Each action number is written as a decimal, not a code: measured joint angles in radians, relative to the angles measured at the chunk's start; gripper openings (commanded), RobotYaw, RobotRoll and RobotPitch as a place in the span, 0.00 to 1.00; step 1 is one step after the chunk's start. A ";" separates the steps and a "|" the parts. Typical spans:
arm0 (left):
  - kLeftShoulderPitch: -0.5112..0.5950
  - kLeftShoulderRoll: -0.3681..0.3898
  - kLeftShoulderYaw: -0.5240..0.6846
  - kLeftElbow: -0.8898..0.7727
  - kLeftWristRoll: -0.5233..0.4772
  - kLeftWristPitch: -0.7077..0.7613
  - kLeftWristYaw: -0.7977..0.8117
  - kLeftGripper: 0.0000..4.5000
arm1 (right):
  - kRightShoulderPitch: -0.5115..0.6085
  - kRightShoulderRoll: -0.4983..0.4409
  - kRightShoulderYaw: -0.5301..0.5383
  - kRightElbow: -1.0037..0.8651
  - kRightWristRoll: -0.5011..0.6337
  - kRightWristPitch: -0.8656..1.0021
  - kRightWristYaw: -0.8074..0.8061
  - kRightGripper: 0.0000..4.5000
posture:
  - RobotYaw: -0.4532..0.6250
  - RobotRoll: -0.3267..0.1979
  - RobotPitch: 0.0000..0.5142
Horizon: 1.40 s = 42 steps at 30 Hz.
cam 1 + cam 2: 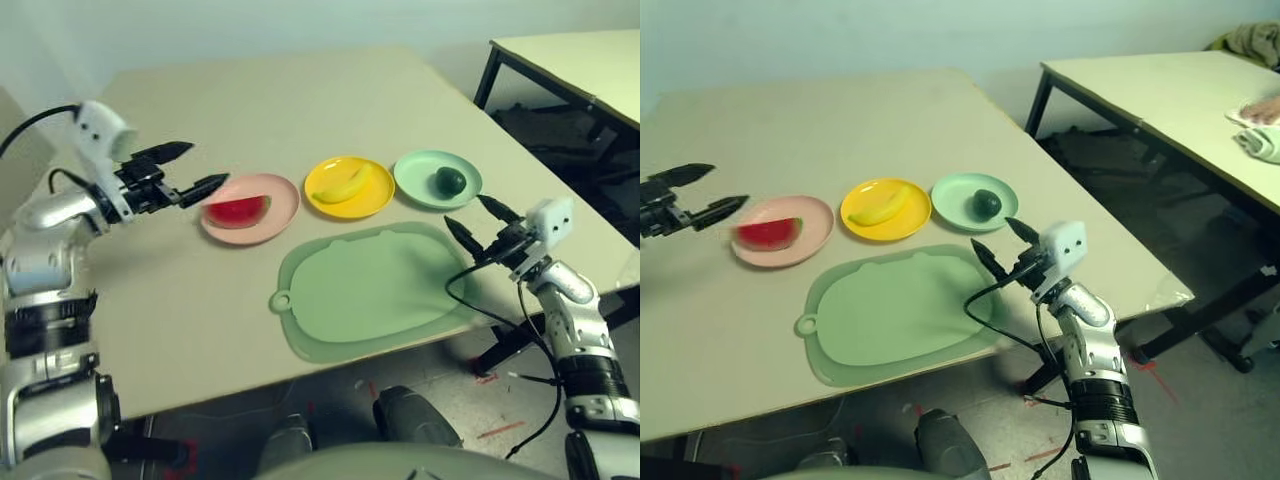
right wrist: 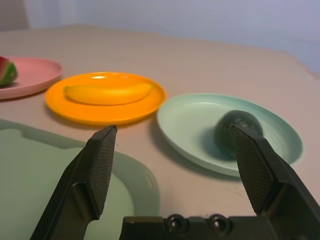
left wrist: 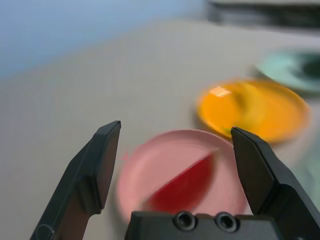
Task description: Place the fruits into color-matched plates.
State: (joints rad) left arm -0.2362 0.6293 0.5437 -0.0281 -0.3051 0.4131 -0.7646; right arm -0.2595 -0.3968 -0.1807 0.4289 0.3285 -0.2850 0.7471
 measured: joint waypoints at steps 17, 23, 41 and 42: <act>0.331 -0.298 -0.120 -0.064 0.020 -0.188 0.274 0.99 | -0.001 0.006 -0.010 0.139 -0.024 -0.140 -0.005 1.00 | 0.32 0.62 0.14; 0.307 -0.310 -0.177 0.011 0.033 -0.262 0.284 0.99 | 0.003 -0.026 -0.055 0.175 -0.075 -0.148 -0.166 1.00 | 0.31 0.62 0.16; 0.276 -0.401 -0.291 -0.068 0.058 -0.282 0.454 0.99 | -0.115 -0.179 -0.191 0.553 0.018 -0.148 0.038 1.00 | 0.32 0.62 0.14; 0.276 -0.410 -0.295 -0.074 0.060 -0.284 0.464 0.99 | -0.124 -0.187 -0.192 0.569 0.018 -0.150 0.045 1.00 | 0.32 0.62 0.14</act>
State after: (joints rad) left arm 0.0403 0.2196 0.2485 -0.1021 -0.2446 0.1287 -0.3002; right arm -0.3835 -0.5838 -0.3724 0.9974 0.3463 -0.4345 0.7916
